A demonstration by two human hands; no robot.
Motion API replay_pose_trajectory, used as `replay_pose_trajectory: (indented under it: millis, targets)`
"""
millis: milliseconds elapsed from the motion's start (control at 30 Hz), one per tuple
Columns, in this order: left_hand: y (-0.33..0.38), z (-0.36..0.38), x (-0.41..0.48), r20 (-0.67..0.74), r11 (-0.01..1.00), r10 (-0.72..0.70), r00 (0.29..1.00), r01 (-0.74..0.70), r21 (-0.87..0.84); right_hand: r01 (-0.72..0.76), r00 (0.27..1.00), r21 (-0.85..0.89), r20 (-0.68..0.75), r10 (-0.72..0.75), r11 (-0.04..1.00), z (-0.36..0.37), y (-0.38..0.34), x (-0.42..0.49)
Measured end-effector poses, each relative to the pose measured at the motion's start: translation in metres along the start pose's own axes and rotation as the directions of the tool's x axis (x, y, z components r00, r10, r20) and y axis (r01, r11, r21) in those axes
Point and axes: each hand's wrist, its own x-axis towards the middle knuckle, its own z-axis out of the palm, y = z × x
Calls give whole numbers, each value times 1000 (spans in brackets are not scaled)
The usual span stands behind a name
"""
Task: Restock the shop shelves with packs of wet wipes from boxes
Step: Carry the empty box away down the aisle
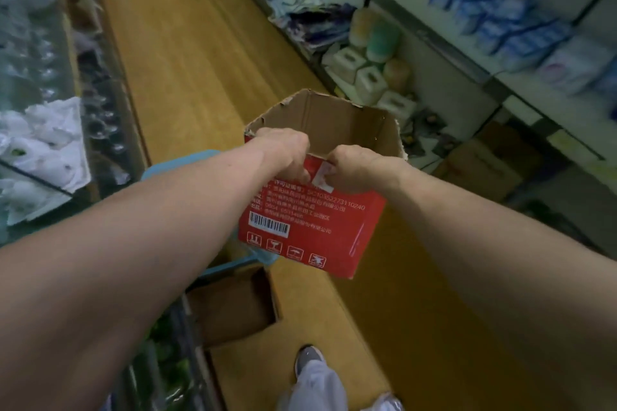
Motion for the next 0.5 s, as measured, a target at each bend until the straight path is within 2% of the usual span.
replay_pose_trajectory:
  millis: [300,500]
  targets:
    - [188,-23,6,83,966,235,968,-242,92,-207,978,189,26,206,960,9,157,-119]
    - [311,-19,0,99,907,369,924,-382,177,-361,931,332,70,359,871,32,246,-199]
